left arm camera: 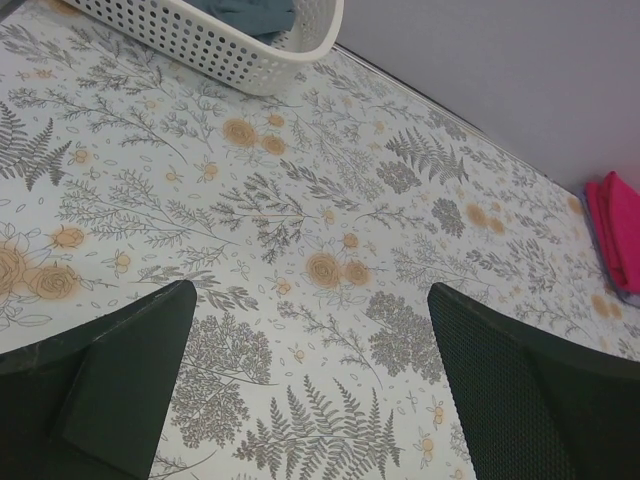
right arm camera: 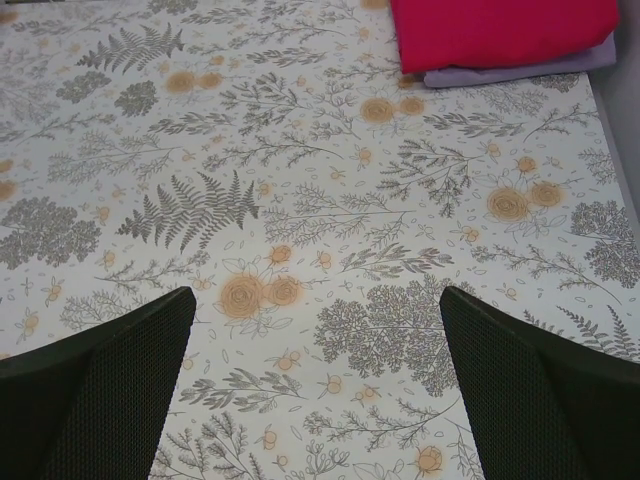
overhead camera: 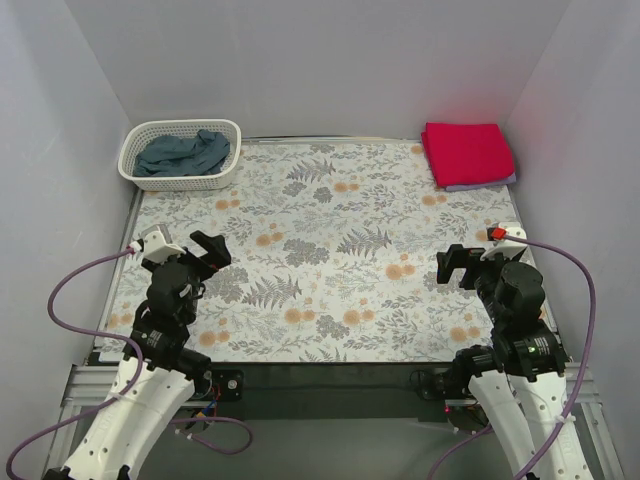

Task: Fold and stack the t-shirts
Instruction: Move the tshirt to the center of the board

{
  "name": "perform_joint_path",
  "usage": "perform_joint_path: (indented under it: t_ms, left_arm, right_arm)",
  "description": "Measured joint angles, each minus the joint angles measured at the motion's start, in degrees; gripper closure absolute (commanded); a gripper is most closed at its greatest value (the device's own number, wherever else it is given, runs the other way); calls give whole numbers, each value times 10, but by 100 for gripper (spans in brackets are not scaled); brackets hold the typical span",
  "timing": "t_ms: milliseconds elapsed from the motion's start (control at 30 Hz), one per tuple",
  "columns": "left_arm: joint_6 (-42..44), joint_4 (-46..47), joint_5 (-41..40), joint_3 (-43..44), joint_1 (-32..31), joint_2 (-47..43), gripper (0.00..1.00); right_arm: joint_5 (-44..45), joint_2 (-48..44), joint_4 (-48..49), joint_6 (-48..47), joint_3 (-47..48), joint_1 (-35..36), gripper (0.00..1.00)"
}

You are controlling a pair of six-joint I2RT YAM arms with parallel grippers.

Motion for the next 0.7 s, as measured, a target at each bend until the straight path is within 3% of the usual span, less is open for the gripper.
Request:
perform_joint_path:
  t_ms: [267,500,700]
  left_arm:
    - [-21,5,6,3,2,60,5]
    - [-23,48,25,78,2,236,4]
    - [-11,130,40,196,17,430,4]
  right_arm:
    - [-1,2,0,0,0,8,2]
    - [0,4,3,1,-16,21,2]
    - [0,-10,5,3,-32,24,2]
